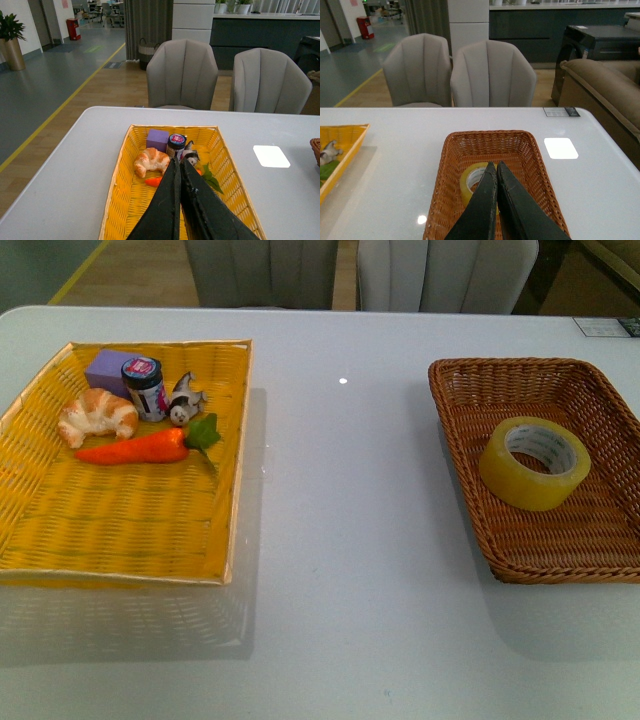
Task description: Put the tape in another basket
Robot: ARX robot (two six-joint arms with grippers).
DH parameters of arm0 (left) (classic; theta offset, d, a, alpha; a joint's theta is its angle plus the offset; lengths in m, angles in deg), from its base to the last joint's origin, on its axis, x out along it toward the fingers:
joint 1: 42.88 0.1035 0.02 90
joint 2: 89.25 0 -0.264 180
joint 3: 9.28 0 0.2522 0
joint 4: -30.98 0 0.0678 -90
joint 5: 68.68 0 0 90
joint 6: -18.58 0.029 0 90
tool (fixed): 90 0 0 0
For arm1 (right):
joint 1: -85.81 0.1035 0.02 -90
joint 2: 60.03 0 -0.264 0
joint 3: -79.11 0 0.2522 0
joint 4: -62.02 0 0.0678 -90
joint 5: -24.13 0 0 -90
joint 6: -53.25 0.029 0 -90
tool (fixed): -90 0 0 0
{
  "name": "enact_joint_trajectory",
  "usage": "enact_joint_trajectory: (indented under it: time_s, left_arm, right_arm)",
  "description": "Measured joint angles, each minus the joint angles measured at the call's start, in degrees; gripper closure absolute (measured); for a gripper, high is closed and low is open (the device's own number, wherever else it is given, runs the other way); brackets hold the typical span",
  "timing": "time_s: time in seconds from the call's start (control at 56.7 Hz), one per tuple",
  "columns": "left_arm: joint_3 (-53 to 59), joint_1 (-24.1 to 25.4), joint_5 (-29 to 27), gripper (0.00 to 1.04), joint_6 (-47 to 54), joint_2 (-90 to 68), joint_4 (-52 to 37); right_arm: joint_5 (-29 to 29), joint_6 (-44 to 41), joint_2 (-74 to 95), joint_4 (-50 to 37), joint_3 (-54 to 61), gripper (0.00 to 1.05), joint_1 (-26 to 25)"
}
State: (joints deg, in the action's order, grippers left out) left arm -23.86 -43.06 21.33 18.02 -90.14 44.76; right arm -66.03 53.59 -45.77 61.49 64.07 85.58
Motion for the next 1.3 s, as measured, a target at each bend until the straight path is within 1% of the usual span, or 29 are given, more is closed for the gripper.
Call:
enact_joint_trajectory:
  time_s: [0.264,0.335,0.37,0.688,0.705,0.74,0.776,0.846,0.864,0.987,1.005,1.199,1.234,1.269,1.304]
  left_arm:
    - [0.0,0.0,0.0,1.03,0.0,0.0,0.0]
    - [0.0,0.0,0.0,1.03,0.0,0.0,0.0]
    - [0.0,0.0,0.0,1.03,0.0,0.0,0.0]
    - [0.0,0.0,0.0,1.03,0.0,0.0,0.0]
    - [0.0,0.0,0.0,1.02,0.0,0.0,0.0]
    - [0.0,0.0,0.0,0.95,0.0,0.0,0.0]
    - [0.0,0.0,0.0,0.89,0.0,0.0,0.0]
    - [0.0,0.0,0.0,0.75,0.0,0.0,0.0]
    - [0.0,0.0,0.0,0.73,0.0,0.0,0.0]
    - [0.0,0.0,0.0,0.5,0.0,0.0,0.0]
    - [0.0,0.0,0.0,0.48,0.0,0.0,0.0]
    - [0.0,0.0,0.0,0.11,0.0,0.0,0.0]
    - [0.0,0.0,0.0,0.07,0.0,0.0,0.0]
    - [0.0,0.0,0.0,0.09,0.1,0.0,0.0]
    - [0.0,0.0,0.0,0.1,0.1,0.0,0.0]
  right_arm:
    - [0.0,0.0,-4.5,4.5,0.0,1.03,0.0]
    - [0.1,0.0,-10.5,12.5,0.0,1.03,0.0]
    - [0.2,0.0,-12.3,13.6,0.0,1.03,0.0]
    - [0.2,0.0,-13.9,14.2,0.0,1.03,0.0]
    - [0.2,0.0,-13.9,14.2,0.0,1.03,0.0]
    - [0.2,0.0,-13.9,14.2,0.0,1.03,0.0]
    - [0.2,-0.1,-13.9,14.2,0.0,0.99,0.0]
    - [0.2,-0.1,-13.9,14.2,0.0,0.85,0.0]
    - [0.2,-0.1,-13.9,14.2,0.0,0.83,0.0]
    - [0.2,-0.1,-13.9,14.2,0.0,0.6,0.0]
    - [0.2,-0.1,-13.9,14.2,0.0,0.58,0.0]
    - [0.2,-0.1,-13.9,14.2,0.0,0.22,0.0]
    - [0.2,-0.1,-13.9,14.2,0.0,0.17,0.0]
    - [0.2,-0.1,-13.9,14.2,0.0,0.1,0.0]
    - [0.2,-0.1,-13.9,14.2,0.0,0.07,0.0]
